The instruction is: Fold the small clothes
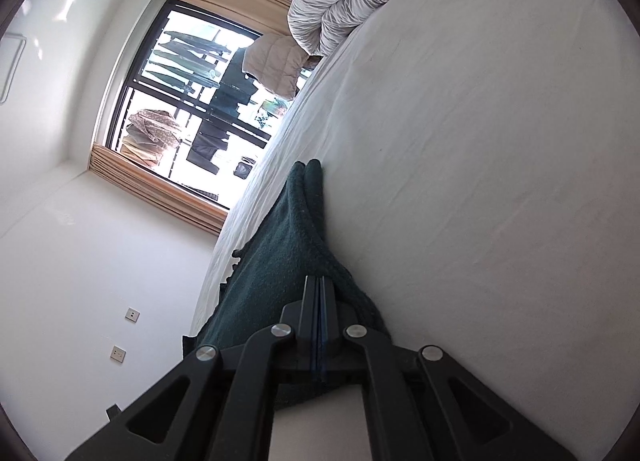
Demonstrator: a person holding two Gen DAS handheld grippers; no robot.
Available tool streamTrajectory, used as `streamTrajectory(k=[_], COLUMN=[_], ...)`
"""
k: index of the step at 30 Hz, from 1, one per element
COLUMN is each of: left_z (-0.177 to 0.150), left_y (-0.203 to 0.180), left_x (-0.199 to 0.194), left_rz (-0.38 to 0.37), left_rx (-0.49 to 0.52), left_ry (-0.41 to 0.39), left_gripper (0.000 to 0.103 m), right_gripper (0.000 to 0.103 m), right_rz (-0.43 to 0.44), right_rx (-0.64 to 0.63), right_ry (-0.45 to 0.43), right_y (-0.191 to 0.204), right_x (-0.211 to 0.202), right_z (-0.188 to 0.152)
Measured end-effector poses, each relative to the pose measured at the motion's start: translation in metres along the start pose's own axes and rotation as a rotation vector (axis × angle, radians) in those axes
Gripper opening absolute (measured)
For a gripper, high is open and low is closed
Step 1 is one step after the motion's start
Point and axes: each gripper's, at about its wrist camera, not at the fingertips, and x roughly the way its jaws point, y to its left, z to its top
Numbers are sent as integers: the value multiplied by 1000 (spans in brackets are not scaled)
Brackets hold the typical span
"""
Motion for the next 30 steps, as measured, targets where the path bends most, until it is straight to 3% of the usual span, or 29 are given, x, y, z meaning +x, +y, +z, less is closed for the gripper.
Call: streamTrajectory(k=[2, 5, 7, 10, 12, 17, 20, 23, 27, 30], left_z=[-20, -50, -61, -65, -65, -66, -71, -77, -79, -81], left_y=[4, 13, 13, 12, 16, 33, 36, 43, 51, 59], left_x=[-12, -24, -30, -35, -36, -39, -46, -56, -68, -79], left_rz=[-69, -196, -222, -240, -266, -290, -299, -320, -323, -333], left_rx=[-54, -161, -169, -167, -200, -224, -186, -153, -100, -55], left_ry=[9, 27, 18, 26, 30, 29, 3, -24, -70, -100], left_gripper=[83, 82, 82, 83, 83, 83, 83, 83, 83, 83], right_gripper=[8, 31, 48, 66, 72, 72, 71, 64, 39, 34], right_rz=[16, 15, -7, -66, -97, -77, -11, 29, -80, -208], right_rx=[2, -39, -80, -150, -207, -307, -485, -681, -850, -899], right_ry=[-18, -34, -36, -28, -15, 102, 203, 324, 492, 537], right_y=[1, 11, 20, 43, 59, 111, 184, 266, 332, 343], right_x=[-5, -12, -16, -23, -26, -9, 27, 84, 183, 248], right_z=[-2, -5, -9, -18, -26, -51, -73, -105, -163, -193])
